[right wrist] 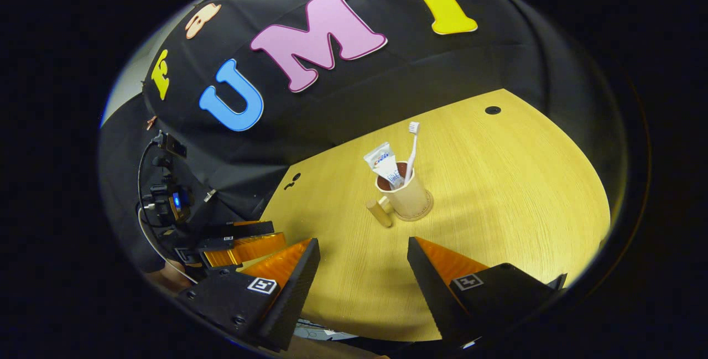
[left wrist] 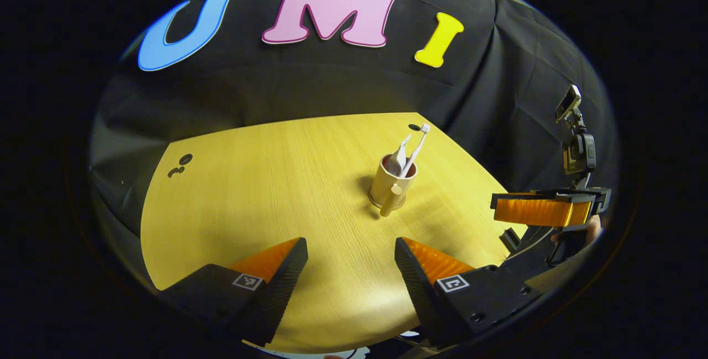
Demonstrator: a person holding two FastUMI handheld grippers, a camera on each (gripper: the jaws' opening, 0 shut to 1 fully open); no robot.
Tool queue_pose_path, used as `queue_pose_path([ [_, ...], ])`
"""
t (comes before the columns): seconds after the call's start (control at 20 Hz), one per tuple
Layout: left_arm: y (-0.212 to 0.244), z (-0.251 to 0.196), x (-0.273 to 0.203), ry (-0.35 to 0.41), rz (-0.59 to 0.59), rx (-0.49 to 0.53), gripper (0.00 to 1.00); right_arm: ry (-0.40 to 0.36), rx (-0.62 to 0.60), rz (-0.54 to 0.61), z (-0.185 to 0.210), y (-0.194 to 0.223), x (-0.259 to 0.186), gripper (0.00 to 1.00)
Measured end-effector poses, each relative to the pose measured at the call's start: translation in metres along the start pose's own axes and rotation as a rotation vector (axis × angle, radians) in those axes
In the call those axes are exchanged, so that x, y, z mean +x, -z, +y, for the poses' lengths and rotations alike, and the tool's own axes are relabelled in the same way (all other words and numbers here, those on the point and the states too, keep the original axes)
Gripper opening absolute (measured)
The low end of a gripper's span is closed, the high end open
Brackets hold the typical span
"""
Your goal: Put the toothbrush and toothpaste on the desktop into the cup, then pick up the cup and place it on the coaster on the desktop.
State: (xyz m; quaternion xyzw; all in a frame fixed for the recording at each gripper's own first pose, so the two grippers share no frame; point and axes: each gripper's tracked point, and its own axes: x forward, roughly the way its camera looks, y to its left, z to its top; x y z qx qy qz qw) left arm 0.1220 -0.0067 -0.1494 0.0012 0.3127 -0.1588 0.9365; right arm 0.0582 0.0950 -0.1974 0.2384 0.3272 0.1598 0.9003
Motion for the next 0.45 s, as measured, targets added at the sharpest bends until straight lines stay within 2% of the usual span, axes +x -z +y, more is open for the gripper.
queue_pose_path([
  [0.45, 0.014, 0.008, -0.014, -0.008, 0.006, -0.014, 0.98, -0.011, -0.035, 0.000, 0.023, 0.002, 0.009, 0.98],
])
